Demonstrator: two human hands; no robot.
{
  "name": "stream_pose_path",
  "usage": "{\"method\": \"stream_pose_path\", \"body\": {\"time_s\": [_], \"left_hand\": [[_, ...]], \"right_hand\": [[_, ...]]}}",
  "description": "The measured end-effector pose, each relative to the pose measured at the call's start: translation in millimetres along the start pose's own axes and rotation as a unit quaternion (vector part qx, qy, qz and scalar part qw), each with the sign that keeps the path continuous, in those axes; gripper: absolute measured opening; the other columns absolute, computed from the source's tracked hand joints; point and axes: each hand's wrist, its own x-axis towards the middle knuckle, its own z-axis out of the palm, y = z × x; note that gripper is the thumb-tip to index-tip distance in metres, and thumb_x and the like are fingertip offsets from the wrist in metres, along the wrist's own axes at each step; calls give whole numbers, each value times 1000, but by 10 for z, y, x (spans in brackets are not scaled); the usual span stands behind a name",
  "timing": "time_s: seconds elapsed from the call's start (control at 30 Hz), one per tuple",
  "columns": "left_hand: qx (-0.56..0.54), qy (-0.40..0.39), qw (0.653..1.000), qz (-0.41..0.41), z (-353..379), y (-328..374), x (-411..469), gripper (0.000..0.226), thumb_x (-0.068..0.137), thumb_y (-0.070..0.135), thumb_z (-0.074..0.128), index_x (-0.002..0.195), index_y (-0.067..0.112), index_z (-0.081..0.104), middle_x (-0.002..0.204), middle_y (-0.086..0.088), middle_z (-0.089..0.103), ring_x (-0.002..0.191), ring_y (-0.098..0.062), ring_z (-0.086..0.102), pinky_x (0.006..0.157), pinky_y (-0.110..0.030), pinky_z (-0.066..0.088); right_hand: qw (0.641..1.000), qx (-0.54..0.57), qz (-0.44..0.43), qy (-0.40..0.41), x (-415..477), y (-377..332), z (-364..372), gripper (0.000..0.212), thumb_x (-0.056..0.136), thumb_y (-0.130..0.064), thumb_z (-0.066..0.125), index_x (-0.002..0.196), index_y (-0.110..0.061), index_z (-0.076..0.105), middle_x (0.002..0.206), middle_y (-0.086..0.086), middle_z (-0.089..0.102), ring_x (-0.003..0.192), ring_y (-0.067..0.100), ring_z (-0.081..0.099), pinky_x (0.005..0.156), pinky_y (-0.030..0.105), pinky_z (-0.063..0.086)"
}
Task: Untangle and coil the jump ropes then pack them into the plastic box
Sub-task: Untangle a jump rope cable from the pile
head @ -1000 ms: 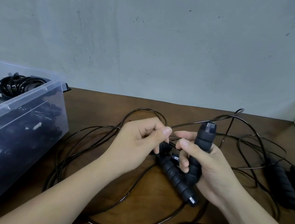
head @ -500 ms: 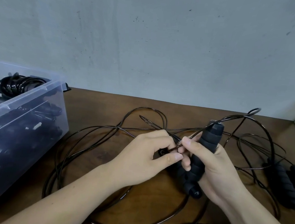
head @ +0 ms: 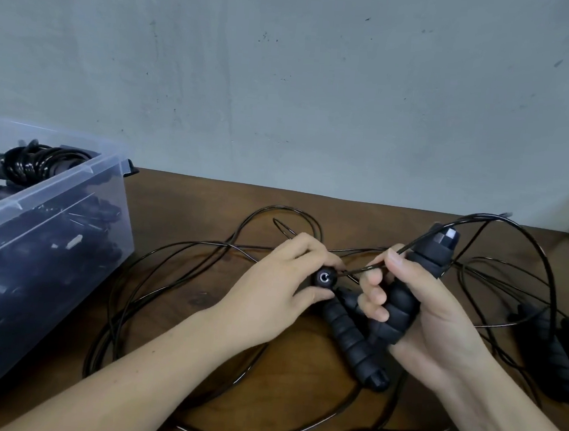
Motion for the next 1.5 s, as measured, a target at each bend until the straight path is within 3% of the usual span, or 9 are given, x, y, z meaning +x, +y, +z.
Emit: {"method": "stream_pose_path", "body": {"time_s": [0.17,0.37,0.47,0.73,0.87,1.07,1.2,1.33,1.5], "left_hand": [[-63,62,995,-40,-139,-5,-10,30,107,43,54,135,35,50,128,19,58,121,-6,58,100,-34,51],[-97,97,988,-77,-246,30,-16,31,100,59,50,123,38,53,96,25,65,90,-3,65,73,-14,45],[-141,87,979,-120,-281,29,13,21,105,53,52,113,36,58,81,8,68,68,-8,66,66,-29,58],[-428,104,838,-321,-334,-44,70,41,107,55,50,122,18,61,78,-8,61,61,-21,53,54,-34,47],[-512,81,773,-365,-213,-4,85,39,109,40,48,124,7,61,79,-11,60,65,-24,57,60,-35,49],[-419,28,848,-324,-45,46,75,31,108,43,48,123,17,58,102,-1,79,95,-15,67,92,-37,51],[-472,18,831,-293,-45,94,25,33,104,46,57,119,17,58,113,-11,76,106,-33,67,112,-61,43],[-469,1,844,-260,-53,152,-6,40,104,48,62,123,13,58,112,-19,71,103,-40,67,102,-69,47],[-452,-7,862,-229,-36,157,-17,31,107,38,59,124,13,62,118,-20,64,95,-19,65,80,-37,56]], "right_hand": [[998,-1,-11,61,30,-26,11,13,97,-21,66,91,-12,60,86,8,63,61,13,49,51,22,43],[992,-20,-3,122,87,-27,-32,16,98,-27,70,95,-14,61,84,5,61,59,13,46,51,22,42],[985,-44,23,162,94,-21,-47,23,95,-34,75,94,-13,67,81,4,59,60,13,46,52,23,42],[976,-138,89,143,63,44,-13,43,93,-47,76,106,-7,66,76,8,53,58,17,44,51,28,40],[971,-130,125,154,59,110,12,44,98,-54,65,105,-11,59,81,12,51,57,22,44,53,32,39],[984,-97,74,129,37,192,34,10,105,-26,43,106,-17,47,96,15,53,61,28,47,58,38,43],[982,-135,43,124,35,234,60,21,105,-27,54,113,-8,51,95,17,56,66,29,54,59,38,51],[975,-187,21,115,3,265,98,22,106,-29,58,113,-8,61,95,17,67,79,30,61,70,43,54],[941,-318,-30,114,-24,303,96,19,107,-37,59,114,-28,75,106,2,77,104,21,74,94,41,58]]}}
